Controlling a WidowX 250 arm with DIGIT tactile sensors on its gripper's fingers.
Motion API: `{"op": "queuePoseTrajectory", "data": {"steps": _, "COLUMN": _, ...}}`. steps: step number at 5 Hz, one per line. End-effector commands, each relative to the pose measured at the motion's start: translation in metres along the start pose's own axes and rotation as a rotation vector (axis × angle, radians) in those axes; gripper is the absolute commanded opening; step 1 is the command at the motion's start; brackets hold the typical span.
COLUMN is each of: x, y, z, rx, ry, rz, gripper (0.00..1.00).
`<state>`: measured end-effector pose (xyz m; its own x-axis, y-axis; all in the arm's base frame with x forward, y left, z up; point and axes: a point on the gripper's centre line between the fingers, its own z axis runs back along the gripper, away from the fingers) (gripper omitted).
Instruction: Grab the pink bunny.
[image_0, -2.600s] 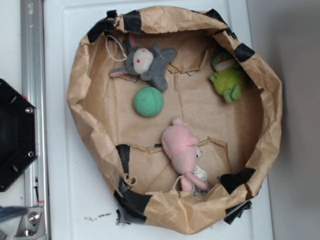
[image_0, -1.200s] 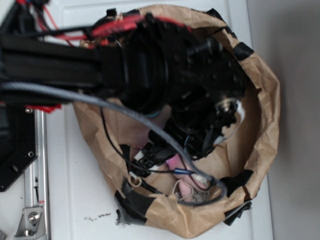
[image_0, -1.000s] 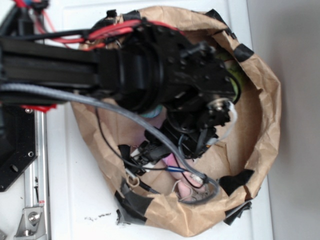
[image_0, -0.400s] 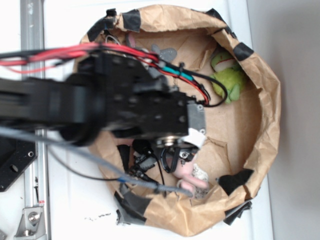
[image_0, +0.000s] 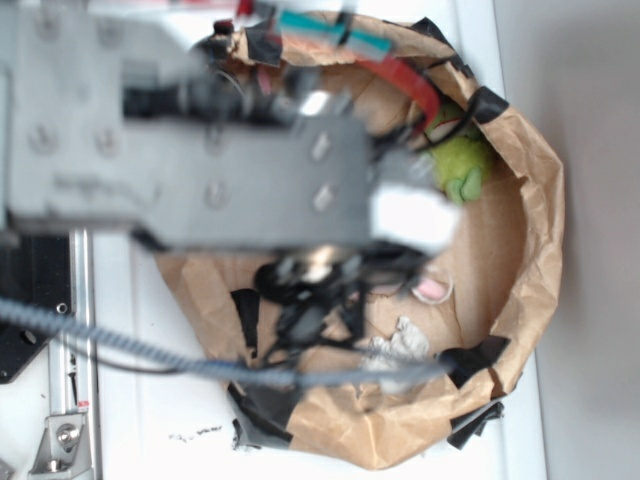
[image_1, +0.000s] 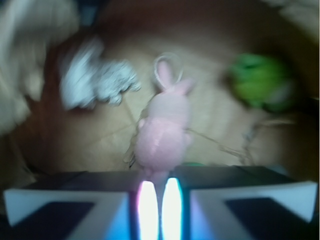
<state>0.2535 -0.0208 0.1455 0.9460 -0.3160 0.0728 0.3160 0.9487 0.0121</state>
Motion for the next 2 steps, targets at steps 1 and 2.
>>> {"op": "queuePoseTrajectory", "data": {"steps": 1, "x": 0.013, "y": 0.002, "z": 0.024, "rx": -0.056, "ry": -0.027, "rz": 0.286, "gripper": 0.00}}
{"op": "queuePoseTrajectory", "data": {"steps": 2, "x": 0.017, "y": -0.004, "z": -0.015, "rx": -0.093, "ry": 0.021, "rz": 0.244, "gripper": 1.00}}
